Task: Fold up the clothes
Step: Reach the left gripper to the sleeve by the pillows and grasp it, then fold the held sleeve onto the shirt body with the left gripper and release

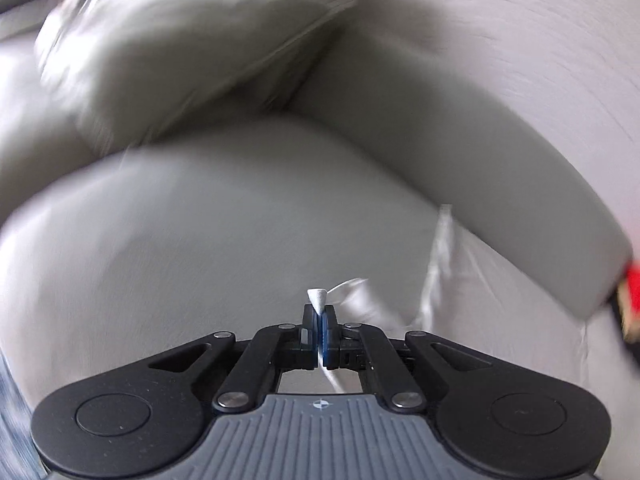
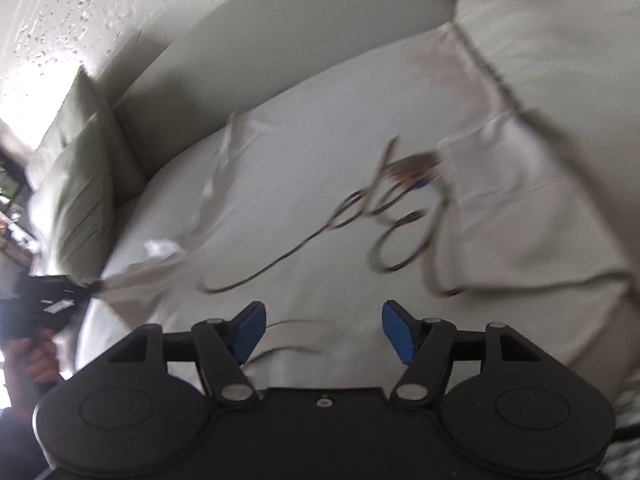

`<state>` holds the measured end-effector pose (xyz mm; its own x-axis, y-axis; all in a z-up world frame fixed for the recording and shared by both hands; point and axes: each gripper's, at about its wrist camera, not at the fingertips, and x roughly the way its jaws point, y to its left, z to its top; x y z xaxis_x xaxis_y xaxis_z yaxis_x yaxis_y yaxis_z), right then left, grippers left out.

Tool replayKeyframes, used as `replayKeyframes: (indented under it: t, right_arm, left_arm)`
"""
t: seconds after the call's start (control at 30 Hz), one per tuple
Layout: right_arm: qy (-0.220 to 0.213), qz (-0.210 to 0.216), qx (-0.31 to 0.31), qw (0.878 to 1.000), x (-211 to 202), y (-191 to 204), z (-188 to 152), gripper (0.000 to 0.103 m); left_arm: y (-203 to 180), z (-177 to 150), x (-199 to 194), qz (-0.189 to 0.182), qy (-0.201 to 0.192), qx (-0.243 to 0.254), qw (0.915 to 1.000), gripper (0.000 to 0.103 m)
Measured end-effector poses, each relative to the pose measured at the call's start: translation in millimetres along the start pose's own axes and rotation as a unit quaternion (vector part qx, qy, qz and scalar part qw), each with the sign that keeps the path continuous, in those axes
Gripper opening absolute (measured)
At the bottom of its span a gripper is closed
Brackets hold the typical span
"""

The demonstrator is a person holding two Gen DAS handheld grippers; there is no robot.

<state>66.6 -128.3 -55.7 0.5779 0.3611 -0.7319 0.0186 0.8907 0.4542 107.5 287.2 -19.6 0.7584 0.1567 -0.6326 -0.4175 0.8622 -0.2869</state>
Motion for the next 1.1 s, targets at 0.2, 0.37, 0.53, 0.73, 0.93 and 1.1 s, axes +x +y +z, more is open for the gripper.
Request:
replayKeyframes:
  t: [0.2, 0.37, 0.53, 0.73, 0.93, 1.1]
  right_arm:
    - [-0.003, 0.000, 0.036, 0.999, -6.0, -36.7, -0.2, 0.063]
    - [0.004, 0.019, 0.047, 0.999, -7.3, -44.6, 4.2, 0.064]
    - [0.006, 0.038, 0.049, 0.998, -8.7, -51.1, 3.6, 0.065]
    - [0.007, 0.046, 0.057, 0.997, -5.7, -53.5, 3.8, 0.068]
    - [0.007, 0.036, 0.038, 0.999, -3.9, -45.7, 1.9, 0.073]
    - [0.008, 0.033, 0.033, 0.999, -4.6, -43.3, 0.8, 0.073]
  left_arm:
    - [-131.7, -62.7, -36.9, -0.014, -0.085, 0.304, 0.9487, 0.001]
    - [-184.0, -150.2, -33.4, -0.045, -0.009, 0.501, 0.8642, 0.013]
    - [-156.5, -154.4, -42.9, -0.065, 0.036, 0.490, 0.8686, 0.027]
    - [-74.9, -78.7, -35.6, -0.032, 0.079, 0.213, 0.9733, 0.042]
    - [-27.4, -52.8, 2.9, -0.061, 0.158, 0.047, 0.9844, 0.039]
    - [-24.4, -58.0, 29.7, -0.069, 0.205, -0.001, 0.9764, 0.020]
